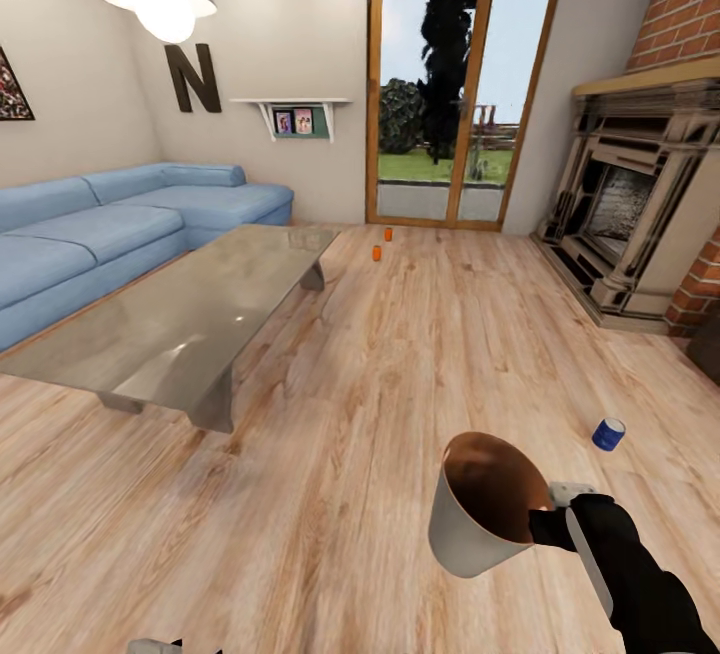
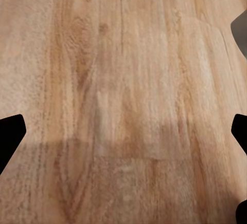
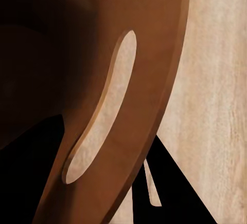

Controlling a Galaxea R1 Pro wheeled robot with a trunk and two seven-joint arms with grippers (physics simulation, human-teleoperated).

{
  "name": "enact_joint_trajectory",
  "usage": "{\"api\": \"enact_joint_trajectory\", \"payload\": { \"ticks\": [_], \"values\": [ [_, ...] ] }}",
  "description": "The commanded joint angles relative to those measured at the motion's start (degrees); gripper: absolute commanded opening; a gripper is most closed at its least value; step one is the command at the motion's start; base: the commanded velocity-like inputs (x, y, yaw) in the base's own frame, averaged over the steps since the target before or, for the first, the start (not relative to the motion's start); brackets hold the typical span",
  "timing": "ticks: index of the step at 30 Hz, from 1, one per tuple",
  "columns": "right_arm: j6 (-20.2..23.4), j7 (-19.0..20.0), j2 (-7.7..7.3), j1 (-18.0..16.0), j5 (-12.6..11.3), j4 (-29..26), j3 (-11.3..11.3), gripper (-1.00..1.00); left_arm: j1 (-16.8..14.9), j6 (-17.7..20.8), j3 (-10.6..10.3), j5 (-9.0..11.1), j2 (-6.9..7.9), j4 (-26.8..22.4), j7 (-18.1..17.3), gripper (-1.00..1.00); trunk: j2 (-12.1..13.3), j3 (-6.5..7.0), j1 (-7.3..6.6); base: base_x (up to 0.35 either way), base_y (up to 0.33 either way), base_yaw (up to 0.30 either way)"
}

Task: Put the three can of soda from the living room inside the tash can in the kitchen.

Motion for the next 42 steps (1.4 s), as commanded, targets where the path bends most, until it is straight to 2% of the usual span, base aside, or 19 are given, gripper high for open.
{"api": "enact_joint_trajectory", "payload": {
  "ticks": [1, 42],
  "values": [
    [-0.1, 0.4, 0.00, 0.0, -0.9, 0.0, 0.0, -1.00, 0.0, 0.0, 0.0, 0.0, 0.00, 0.0, 0.0, 1.00, 0.0, 0.01, 0.00, 0.000, 0.000, -0.071],
    [0.0, 0.4, 0.00, 0.0, -0.9, 0.0, 0.0, -1.00, 0.0, 0.0, 0.0, 0.0, 0.00, 0.0, 0.0, 1.00, 0.0, 0.01, 0.00, 0.000, 0.000, -0.258]
  ]
}}
